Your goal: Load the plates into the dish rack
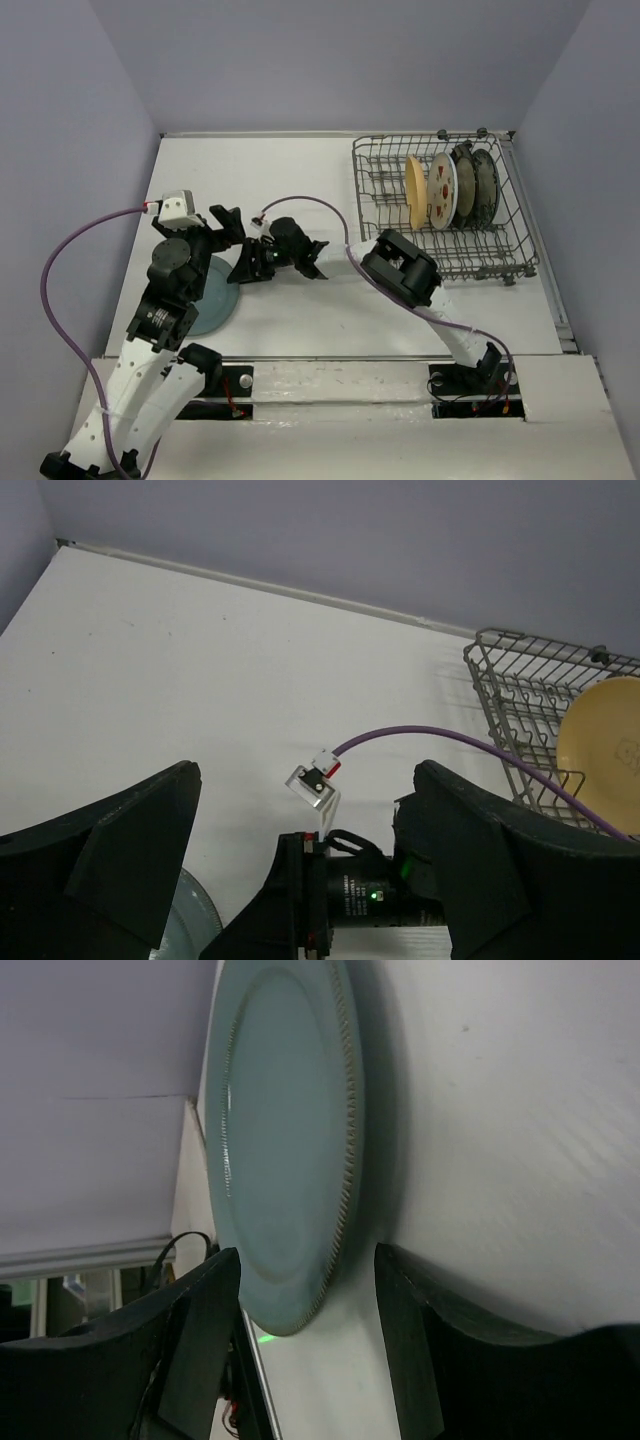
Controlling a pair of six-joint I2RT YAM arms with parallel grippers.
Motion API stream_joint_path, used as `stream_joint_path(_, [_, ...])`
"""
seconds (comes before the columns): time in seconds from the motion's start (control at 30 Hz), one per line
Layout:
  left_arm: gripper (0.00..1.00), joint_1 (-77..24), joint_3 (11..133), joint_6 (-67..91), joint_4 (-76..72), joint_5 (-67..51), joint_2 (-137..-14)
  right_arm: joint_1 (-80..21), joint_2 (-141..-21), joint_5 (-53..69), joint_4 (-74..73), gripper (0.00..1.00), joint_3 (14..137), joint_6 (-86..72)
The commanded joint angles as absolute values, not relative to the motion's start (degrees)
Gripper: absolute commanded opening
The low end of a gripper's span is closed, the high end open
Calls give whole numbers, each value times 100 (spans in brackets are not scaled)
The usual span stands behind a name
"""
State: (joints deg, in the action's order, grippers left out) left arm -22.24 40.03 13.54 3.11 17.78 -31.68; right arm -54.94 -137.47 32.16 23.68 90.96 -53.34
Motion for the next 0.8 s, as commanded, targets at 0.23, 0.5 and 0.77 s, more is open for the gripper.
stream_joint_path(0.23, [99, -2145, 3990, 1327, 44, 1459, -3102, -5924, -14739, 3199, 2234, 59, 10063, -5924])
stream_joint_path(0.5, [99, -2145, 3990, 1327, -88, 1433, -3015, -5977, -14687, 2787, 2100, 7, 9783, -5985])
stream_joint_path(0.77, [99, -2127, 3982, 1336, -97, 1354, -2988, -5924, -13879, 2514, 2716, 7, 9054, -5705])
